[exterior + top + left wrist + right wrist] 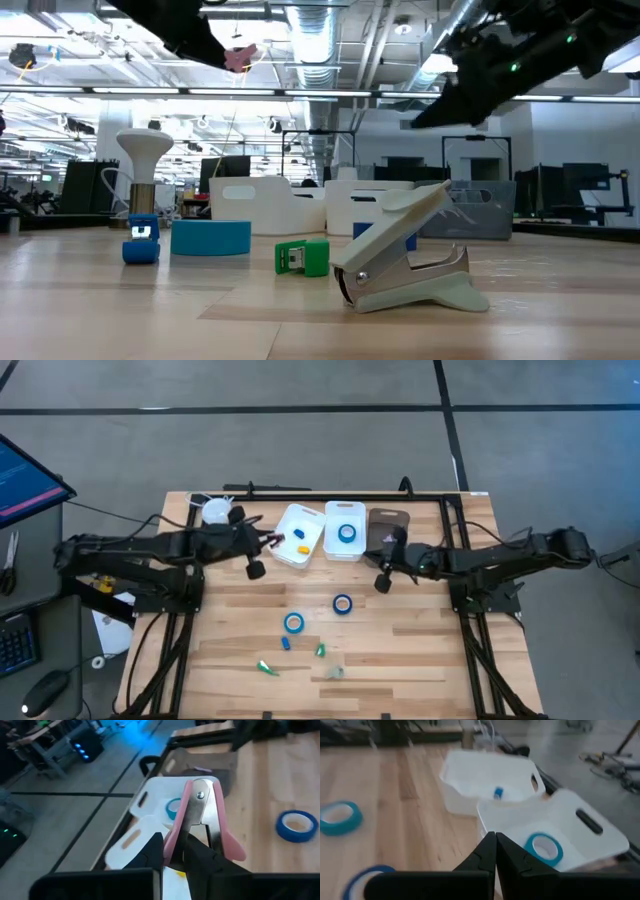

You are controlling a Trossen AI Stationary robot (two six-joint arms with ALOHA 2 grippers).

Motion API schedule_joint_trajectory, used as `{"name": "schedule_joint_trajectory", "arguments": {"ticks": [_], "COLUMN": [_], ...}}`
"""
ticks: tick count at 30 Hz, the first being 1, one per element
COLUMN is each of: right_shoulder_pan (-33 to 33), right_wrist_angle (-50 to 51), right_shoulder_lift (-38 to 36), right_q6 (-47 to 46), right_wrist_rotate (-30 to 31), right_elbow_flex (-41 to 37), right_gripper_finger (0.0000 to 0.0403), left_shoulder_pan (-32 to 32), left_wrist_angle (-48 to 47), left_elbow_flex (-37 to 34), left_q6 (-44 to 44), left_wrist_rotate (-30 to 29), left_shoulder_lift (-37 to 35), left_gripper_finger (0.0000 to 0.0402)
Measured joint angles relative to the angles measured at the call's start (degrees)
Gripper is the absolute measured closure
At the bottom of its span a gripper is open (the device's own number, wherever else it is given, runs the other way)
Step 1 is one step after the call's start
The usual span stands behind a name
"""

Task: Pick and place Stapler, Stapler remover, tape
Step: Put the pink staple remover into the black bin

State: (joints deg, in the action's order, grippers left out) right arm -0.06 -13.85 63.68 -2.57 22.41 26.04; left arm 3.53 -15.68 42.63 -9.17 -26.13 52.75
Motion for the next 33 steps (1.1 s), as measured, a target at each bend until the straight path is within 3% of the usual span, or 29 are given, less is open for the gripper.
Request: {"name": "schedule_joint_trajectory", "arguments": {"ticks": [14,22,27,33], "right_shoulder_pan": [4.3,4.1,4.0,4.1], "right_wrist_angle": [1.2,8.9,10.7,11.6], "right_shoulder_lift": [-18.7,-22.6,-22.6,-22.6], "right_q6": [11.1,10.0,10.5,10.7], "right_wrist_rotate": [3.7,4.3,10.4,12.8], "right_elbow_flex": [0.0,0.0,0.0,0.0], "right_gripper_finger": [0.0403,0.0403,0.0403,0.0403], "left_shoulder_pan": [3.3,3.3,3.6,6.2], "left_wrist_angle": [2.9,4.4,11.8,22.1], "left_elbow_flex": [0.0,0.0,0.0,0.1], "left_q6": [-1.5,-1.5,-1.6,-3.0], "left_wrist_rotate": [0.0,0.1,6.8,14.8], "left_shoulder_lift": [-0.1,-0.1,1.1,7.2], "left_gripper_finger": [0.0364,0.0368,0.0368,0.0369]}}
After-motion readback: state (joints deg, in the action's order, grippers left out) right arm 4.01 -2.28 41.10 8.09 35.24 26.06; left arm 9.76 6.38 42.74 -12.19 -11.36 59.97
